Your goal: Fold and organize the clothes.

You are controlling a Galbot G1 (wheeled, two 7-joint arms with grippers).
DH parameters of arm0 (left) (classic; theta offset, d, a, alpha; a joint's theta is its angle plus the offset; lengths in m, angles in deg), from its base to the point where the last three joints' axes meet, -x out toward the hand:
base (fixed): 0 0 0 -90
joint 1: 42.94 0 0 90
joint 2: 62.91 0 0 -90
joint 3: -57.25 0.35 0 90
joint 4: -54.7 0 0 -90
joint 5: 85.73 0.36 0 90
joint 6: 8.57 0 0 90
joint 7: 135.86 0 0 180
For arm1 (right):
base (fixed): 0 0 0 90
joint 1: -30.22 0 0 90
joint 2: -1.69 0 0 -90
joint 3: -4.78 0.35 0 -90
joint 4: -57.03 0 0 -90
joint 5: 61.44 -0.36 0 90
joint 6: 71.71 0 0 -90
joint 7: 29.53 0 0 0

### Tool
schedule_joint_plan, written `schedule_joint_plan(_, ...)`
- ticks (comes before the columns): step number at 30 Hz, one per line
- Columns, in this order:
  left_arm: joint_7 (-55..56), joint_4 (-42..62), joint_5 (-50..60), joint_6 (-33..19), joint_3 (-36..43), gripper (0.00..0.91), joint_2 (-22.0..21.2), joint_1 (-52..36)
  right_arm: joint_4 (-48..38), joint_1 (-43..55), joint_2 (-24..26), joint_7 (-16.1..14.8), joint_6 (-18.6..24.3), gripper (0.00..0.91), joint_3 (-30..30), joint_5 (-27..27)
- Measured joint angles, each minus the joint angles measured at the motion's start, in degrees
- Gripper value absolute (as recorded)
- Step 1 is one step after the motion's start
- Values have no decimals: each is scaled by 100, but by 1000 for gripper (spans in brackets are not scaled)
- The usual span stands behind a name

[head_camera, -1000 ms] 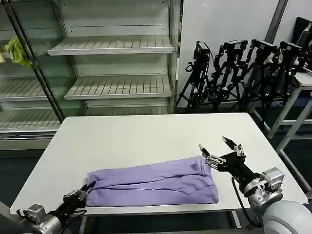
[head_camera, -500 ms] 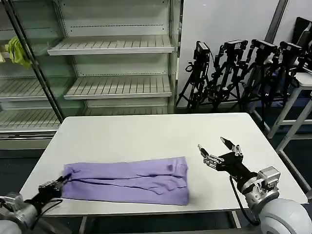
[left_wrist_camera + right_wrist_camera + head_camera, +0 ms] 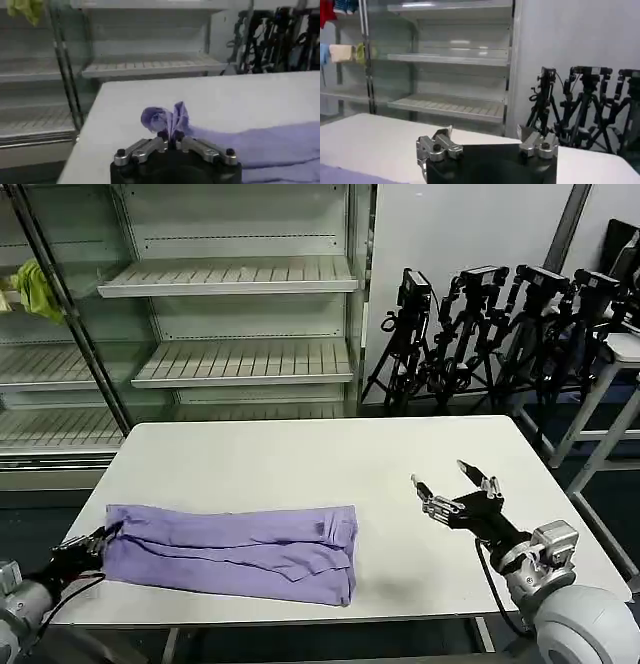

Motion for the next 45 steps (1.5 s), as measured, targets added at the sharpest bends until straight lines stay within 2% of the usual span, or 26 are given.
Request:
schedule_joint_plan(17, 232, -1047, -592, 218, 1401, 101, -483, -570, -146, -126, 161, 57, 87, 907, 420, -39)
schedule_joint_plan(31, 215, -907, -511, 184, 2765, 101, -1106, -1573, -181, -380, 369, 93, 114, 907, 902, -149)
schedule_joint_plan(45, 196, -738, -317, 159, 3552, 101, -1491, -2005, -89, -735, 333, 78, 118, 907, 1285, -155)
